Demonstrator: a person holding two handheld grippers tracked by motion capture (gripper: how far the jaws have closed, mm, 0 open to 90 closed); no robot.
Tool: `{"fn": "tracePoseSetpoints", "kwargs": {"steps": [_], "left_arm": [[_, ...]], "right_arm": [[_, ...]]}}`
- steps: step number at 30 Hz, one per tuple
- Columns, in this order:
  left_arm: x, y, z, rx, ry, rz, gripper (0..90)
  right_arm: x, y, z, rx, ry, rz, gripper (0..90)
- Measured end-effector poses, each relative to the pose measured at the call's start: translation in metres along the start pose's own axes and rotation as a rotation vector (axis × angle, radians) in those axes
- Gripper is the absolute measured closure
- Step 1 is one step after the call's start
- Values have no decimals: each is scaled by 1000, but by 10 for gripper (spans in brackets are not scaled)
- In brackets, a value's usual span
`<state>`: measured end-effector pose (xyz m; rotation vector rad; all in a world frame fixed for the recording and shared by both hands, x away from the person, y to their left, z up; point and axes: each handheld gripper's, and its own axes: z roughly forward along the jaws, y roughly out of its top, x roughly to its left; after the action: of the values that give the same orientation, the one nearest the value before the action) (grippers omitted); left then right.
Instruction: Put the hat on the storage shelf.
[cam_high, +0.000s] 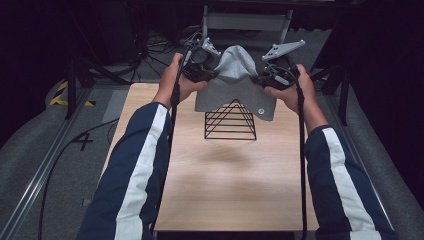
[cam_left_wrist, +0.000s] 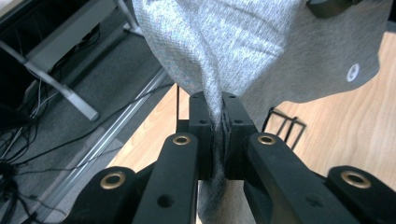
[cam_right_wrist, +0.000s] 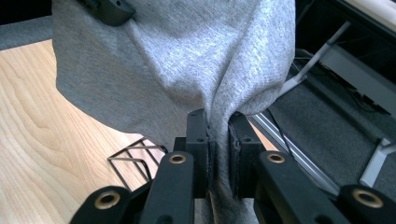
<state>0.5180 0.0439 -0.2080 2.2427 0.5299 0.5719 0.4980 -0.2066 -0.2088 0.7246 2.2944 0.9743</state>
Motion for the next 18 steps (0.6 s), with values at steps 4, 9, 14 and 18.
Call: {"fn": "tracePoseSetpoints", "kwargs": {"steps": [4,9,14,18], "left_arm": [[-4,-1,-4,7,-5,13,851],[-10,-6,-2,12,-7,20,850],[-12,-12,9,22,-7,8,849],[-13,-19,25,40,-3,3,848]], "right_arm": [[3,2,-4,3,9,-13,812],[9,0,-5,13,11,-28,812],[11,-3,0,30,4,-29,811],[11,-10,12,59,-2,-24,809]]}}
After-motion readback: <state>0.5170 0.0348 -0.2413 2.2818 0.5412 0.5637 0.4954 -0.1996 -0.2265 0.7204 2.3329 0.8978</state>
